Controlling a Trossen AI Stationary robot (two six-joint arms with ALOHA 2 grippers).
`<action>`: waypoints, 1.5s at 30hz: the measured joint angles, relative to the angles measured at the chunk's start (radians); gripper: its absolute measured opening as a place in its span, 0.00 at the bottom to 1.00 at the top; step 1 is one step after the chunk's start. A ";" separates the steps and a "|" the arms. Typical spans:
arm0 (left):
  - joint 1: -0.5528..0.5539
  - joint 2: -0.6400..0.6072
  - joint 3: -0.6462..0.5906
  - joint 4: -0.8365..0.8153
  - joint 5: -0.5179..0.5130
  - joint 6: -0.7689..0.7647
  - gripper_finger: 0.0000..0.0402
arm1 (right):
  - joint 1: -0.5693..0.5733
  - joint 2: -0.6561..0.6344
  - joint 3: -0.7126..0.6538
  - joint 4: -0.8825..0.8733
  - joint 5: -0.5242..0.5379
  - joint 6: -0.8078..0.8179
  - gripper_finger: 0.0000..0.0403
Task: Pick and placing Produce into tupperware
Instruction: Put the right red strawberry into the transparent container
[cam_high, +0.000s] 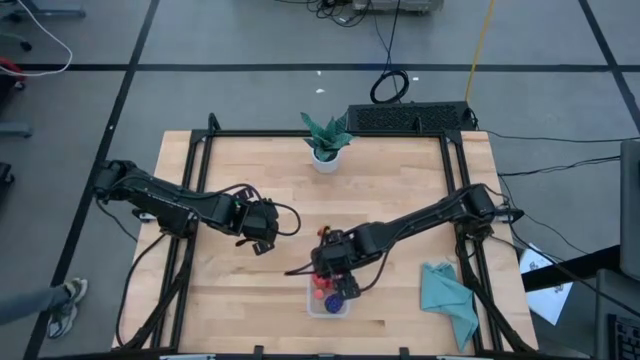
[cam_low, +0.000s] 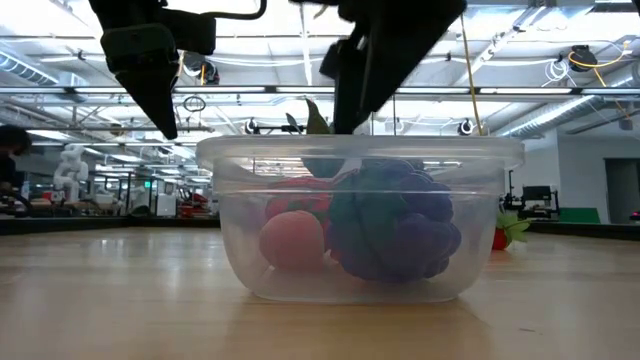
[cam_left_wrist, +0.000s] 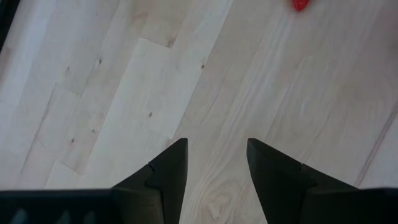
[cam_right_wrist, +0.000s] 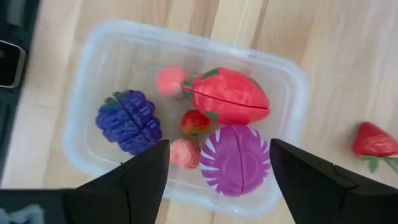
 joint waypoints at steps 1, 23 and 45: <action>0.000 0.000 0.000 0.000 0.000 0.000 0.42 | 0.000 -0.012 0.000 0.000 0.001 0.000 0.66; 0.000 0.000 0.000 0.009 0.006 -0.005 0.42 | -0.061 -0.096 -0.101 -0.377 0.029 0.188 0.66; 0.000 0.000 0.000 0.008 0.009 -0.002 0.42 | -0.226 -0.096 -0.181 -0.388 -0.068 0.389 0.68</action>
